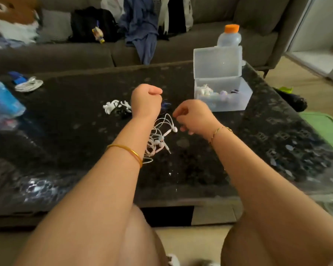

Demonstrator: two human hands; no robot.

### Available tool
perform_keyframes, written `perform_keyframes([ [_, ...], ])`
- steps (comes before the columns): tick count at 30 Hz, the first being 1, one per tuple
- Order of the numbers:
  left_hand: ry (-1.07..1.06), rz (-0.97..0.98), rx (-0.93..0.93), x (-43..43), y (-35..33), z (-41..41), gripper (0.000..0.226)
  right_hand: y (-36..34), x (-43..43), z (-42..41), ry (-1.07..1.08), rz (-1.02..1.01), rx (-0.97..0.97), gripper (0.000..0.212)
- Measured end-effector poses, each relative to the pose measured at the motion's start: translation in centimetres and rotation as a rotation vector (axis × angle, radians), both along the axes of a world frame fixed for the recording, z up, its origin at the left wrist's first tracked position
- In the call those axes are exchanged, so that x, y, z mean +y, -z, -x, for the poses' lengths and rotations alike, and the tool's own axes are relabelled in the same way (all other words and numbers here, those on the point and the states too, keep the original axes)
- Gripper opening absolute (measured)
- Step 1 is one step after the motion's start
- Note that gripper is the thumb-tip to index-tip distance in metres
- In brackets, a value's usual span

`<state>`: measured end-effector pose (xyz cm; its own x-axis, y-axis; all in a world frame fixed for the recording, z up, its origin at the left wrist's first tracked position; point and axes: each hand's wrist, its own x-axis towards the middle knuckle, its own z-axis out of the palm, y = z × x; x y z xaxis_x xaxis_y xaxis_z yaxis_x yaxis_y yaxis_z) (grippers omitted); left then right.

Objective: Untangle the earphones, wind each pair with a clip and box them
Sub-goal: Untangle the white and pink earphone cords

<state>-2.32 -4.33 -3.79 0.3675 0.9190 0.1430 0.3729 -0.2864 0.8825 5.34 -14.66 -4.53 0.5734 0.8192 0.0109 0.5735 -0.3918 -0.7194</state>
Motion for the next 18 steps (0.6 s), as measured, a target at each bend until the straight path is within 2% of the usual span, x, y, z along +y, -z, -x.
perform_keyframes([
  [3, 0.008, -0.013, 0.202, 0.8, 0.8, 4.2, 0.021, 0.4, 0.4, 1.3, -0.061, 0.132, 0.009, 0.018],
  [6, 0.106, -0.008, 0.442, 1.1, 2.1, 6.7, 0.006, 1.5, 1.2, 2.2, -0.109, 0.247, -0.023, 0.016],
  [9, 0.185, 0.046, 0.580, 1.2, 3.0, 7.1, 0.039, 2.1, 2.1, 2.8, -0.082, 0.111, -0.111, 0.021],
  [11, 0.226, 0.051, 0.598, 1.4, 2.7, 7.2, 0.038, 2.0, 3.0, 3.0, -0.160, 0.052, -0.233, 0.032],
  [13, 0.205, 0.024, 0.593, 2.0, 2.3, 7.1, 0.034, 1.9, 3.6, 3.1, -0.241, 0.087, -0.291, 0.028],
  [16, 0.173, 0.023, 0.602, 3.2, 2.4, 7.2, 0.037, 2.2, 4.3, 2.8, -0.207, 0.073, -0.170, 0.015],
  [18, 0.210, 0.060, 0.620, 3.0, 2.8, 7.1, 0.039, 1.8, 4.0, 2.9, -0.111, -0.076, 0.102, 0.014],
])
